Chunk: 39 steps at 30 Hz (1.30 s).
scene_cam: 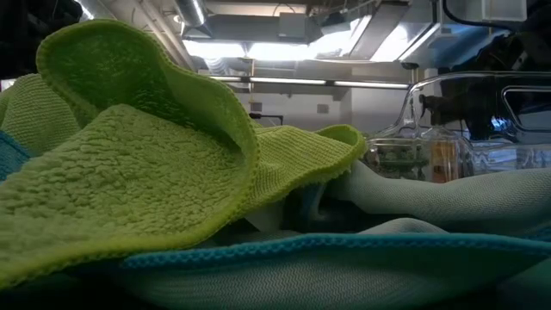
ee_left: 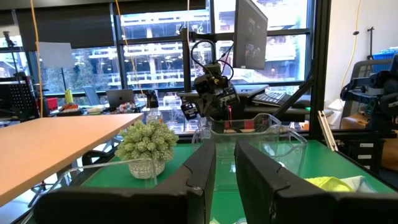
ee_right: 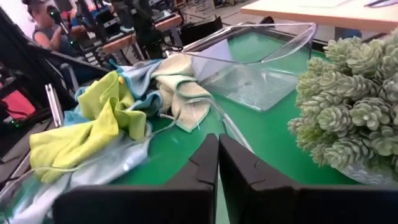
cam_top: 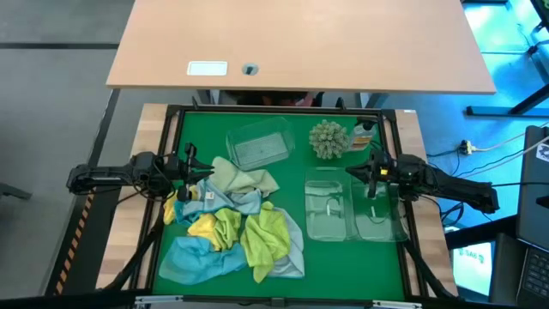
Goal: Sort microfiber towel by color & place in baskets
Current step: Put the bottom right green towel into the bottom right transparent bin
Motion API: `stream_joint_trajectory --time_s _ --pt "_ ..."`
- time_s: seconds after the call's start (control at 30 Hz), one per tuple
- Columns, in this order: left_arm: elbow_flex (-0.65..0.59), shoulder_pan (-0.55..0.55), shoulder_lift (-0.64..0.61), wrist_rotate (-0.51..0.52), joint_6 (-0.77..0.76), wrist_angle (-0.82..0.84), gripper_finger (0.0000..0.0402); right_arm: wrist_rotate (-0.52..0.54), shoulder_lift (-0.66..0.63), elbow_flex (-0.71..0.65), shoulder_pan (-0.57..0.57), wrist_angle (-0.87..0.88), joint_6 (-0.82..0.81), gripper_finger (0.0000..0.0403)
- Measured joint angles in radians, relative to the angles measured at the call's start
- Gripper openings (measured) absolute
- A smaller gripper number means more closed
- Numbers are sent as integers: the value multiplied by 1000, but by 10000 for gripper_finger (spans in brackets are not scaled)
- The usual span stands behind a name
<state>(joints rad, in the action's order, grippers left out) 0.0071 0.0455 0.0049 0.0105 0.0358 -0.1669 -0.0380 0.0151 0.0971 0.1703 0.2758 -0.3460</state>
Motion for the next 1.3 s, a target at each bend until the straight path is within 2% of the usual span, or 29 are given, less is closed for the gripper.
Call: stream_joint_trajectory --time_s 0.13,0.23,0.37,0.57,0.73,0.97,1.13,1.3 --pt "0 0 0 0 1 0 56 0 0 -2 0 -44 -78 17" --pt "0 0 0 0 0 0 56 -22 0 -2 0 -100 -140 36" --pt "0 0 0 0 1 0 56 -88 0 -2 0 -177 -189 91" --pt "0 0 0 0 0 -1 56 -90 0 -1 0 -235 -206 181" --pt "0 0 0 0 0 -1 56 -91 0 -1 0 -335 -207 227" --pt "0 0 0 5 0 -5 56 -113 18 3 0 -615 -197 238" --pt "0 0 0 5 0 -6 56 -113 109 82 0 -608 -150 239" --pt "0 0 0 5 0 -6 56 -160 303 213 0 -602 -79 239"
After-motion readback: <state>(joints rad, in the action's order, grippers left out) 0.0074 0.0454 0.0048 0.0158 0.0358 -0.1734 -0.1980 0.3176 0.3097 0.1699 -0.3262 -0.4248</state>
